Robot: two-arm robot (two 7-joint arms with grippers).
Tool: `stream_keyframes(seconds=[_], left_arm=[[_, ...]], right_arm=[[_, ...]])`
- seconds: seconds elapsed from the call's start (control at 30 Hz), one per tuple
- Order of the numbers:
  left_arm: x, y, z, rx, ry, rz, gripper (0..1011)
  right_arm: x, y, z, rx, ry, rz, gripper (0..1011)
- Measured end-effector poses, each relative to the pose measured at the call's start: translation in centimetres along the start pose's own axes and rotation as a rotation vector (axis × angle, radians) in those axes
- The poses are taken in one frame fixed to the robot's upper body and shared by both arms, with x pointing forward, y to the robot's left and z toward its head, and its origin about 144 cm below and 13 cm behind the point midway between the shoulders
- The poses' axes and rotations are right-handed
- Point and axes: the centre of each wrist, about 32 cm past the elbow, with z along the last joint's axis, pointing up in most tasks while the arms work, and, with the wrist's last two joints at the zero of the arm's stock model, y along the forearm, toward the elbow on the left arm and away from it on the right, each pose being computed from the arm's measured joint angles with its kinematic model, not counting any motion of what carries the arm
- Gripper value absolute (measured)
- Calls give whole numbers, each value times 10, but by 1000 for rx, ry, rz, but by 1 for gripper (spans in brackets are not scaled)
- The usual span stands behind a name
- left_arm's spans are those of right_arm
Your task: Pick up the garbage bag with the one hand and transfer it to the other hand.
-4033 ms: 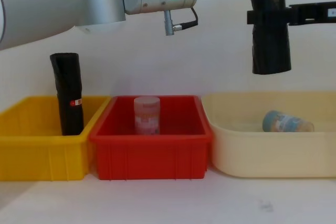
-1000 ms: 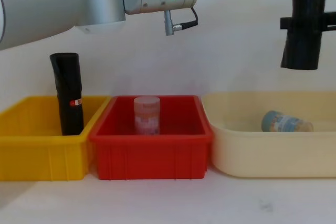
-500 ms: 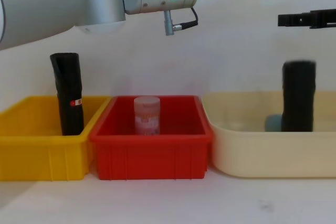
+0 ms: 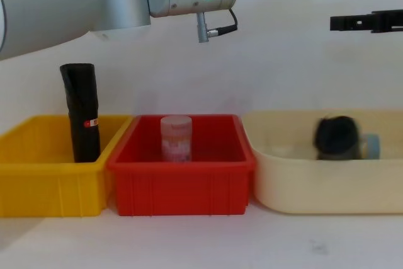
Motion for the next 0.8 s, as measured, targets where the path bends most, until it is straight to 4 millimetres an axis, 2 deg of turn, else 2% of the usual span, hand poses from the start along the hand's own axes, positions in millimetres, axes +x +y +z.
stream_keyframes(seconds=[0.8], left_arm=[[0,0,0,0,0,0,1000]], right_arm=[[1,1,0,1,3,0,1001]])
